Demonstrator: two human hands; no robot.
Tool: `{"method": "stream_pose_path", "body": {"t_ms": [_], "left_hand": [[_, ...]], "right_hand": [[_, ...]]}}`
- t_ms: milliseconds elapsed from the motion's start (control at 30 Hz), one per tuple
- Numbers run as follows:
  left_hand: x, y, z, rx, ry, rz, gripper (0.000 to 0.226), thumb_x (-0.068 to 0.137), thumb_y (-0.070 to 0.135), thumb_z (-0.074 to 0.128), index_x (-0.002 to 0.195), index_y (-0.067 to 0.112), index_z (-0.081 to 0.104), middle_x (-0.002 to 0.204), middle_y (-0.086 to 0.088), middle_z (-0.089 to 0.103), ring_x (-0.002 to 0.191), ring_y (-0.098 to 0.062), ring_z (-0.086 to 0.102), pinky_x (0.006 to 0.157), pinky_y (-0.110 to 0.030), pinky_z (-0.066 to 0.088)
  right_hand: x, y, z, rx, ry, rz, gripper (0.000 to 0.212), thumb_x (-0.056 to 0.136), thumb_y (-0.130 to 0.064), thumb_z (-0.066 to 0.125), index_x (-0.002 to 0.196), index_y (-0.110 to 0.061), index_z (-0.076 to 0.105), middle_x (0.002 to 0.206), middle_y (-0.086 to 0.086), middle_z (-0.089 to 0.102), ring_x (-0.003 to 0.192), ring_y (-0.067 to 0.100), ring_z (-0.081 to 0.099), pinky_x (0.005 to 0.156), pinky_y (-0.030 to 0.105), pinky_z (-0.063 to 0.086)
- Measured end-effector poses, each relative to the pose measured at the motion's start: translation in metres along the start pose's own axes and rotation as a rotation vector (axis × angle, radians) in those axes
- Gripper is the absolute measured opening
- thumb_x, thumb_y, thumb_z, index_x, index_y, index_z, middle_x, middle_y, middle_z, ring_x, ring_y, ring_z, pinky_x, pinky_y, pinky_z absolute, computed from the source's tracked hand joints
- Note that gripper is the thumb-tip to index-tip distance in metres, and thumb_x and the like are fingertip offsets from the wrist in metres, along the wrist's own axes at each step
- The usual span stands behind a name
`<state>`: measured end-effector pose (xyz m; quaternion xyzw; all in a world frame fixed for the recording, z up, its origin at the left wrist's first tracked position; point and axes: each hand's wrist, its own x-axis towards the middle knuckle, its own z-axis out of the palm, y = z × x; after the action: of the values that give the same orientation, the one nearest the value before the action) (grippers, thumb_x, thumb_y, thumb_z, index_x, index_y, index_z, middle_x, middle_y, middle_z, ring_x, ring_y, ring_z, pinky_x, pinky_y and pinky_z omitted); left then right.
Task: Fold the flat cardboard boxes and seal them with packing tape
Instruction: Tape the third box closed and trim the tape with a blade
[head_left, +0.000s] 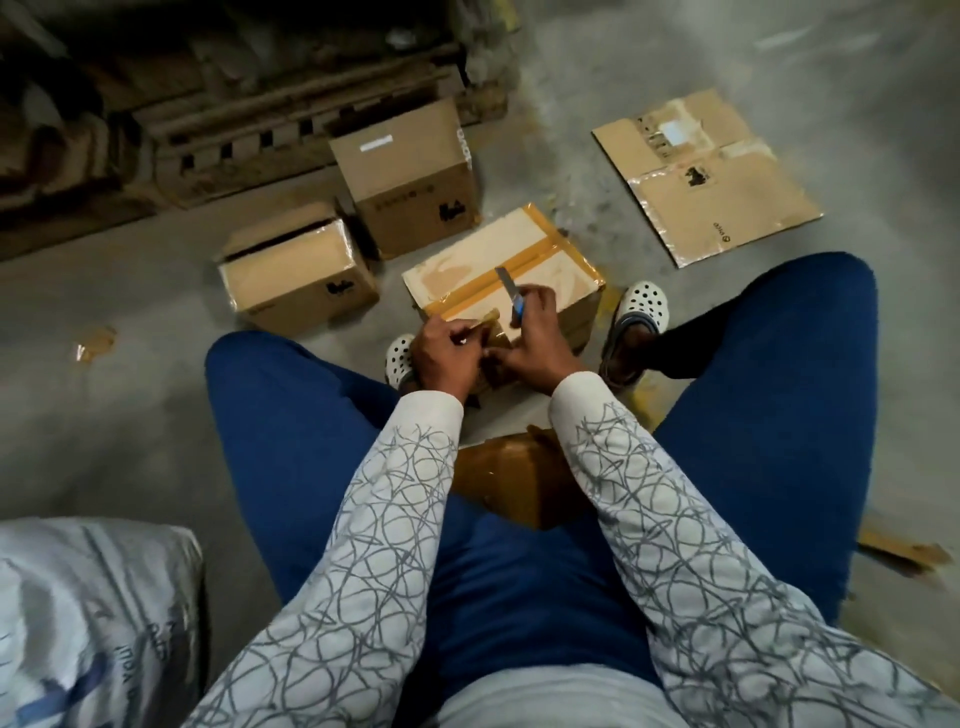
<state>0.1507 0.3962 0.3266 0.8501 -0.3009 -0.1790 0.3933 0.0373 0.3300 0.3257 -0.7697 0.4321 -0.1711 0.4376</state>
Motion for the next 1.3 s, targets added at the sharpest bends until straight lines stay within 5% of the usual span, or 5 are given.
{"method": "stream_pose_path", "body": {"t_ms": [167,367,600,1067,1300], "left_hand": [[0.006,-0.011,-0.009,-0.205,-0.022,-0.199,0.028,0.08,0.039,0.08,0.099,0.019,0.08,0.094,0.005,0.076,0.086,-0.017,0.07,0.083,-0.034,0.059],[0.049,-0.025,-0.023,-0.204,-0.092,-0.257,0.02,0.077,0.036,0.082,0.09,0.021,0.081,0.084,0.006,0.077,0.079,-0.013,0.07,0.073,-0.026,0.056],[0.098,-0.02,-0.045,-0.455,-0.248,-0.484,0.018,0.084,0.011,0.077,0.096,0.0,0.071,0.084,-0.007,0.07,0.063,-0.014,0.064,0.051,-0.024,0.052],[0.219,-0.107,-0.006,-0.357,-0.138,-0.551,0.034,0.081,0.026,0.082,0.109,0.008,0.074,0.09,0.005,0.073,0.084,-0.011,0.065,0.065,-0.022,0.052],[0.255,-0.144,0.043,-0.182,0.071,-0.416,0.01,0.078,0.038,0.082,0.084,0.039,0.074,0.127,0.002,0.066,0.118,-0.015,0.06,0.105,-0.033,0.047]], "right_hand": [[-0.005,0.007,0.007,0.251,-0.1,0.207,0.054,0.077,-0.04,0.084,0.099,-0.015,0.041,0.086,-0.003,0.051,0.081,0.017,0.051,0.067,0.029,0.042],[-0.004,0.001,0.02,0.417,-0.043,0.22,0.054,0.063,-0.061,0.08,0.079,-0.027,0.041,0.088,0.014,0.061,0.082,0.028,0.06,0.082,0.05,0.053],[0.006,-0.008,0.044,0.429,-0.05,0.187,0.044,0.08,-0.035,0.082,0.077,-0.029,0.04,0.073,-0.01,0.049,0.067,0.006,0.047,0.066,0.028,0.043],[0.026,0.017,0.096,0.287,-0.137,0.266,0.031,0.089,-0.032,0.075,0.089,-0.025,0.045,0.075,-0.015,0.049,0.068,-0.012,0.054,0.06,0.005,0.04],[0.073,0.012,0.109,0.299,-0.07,0.284,0.043,0.089,-0.03,0.075,0.078,-0.033,0.033,0.069,-0.013,0.045,0.064,-0.009,0.051,0.056,0.007,0.037]]}}
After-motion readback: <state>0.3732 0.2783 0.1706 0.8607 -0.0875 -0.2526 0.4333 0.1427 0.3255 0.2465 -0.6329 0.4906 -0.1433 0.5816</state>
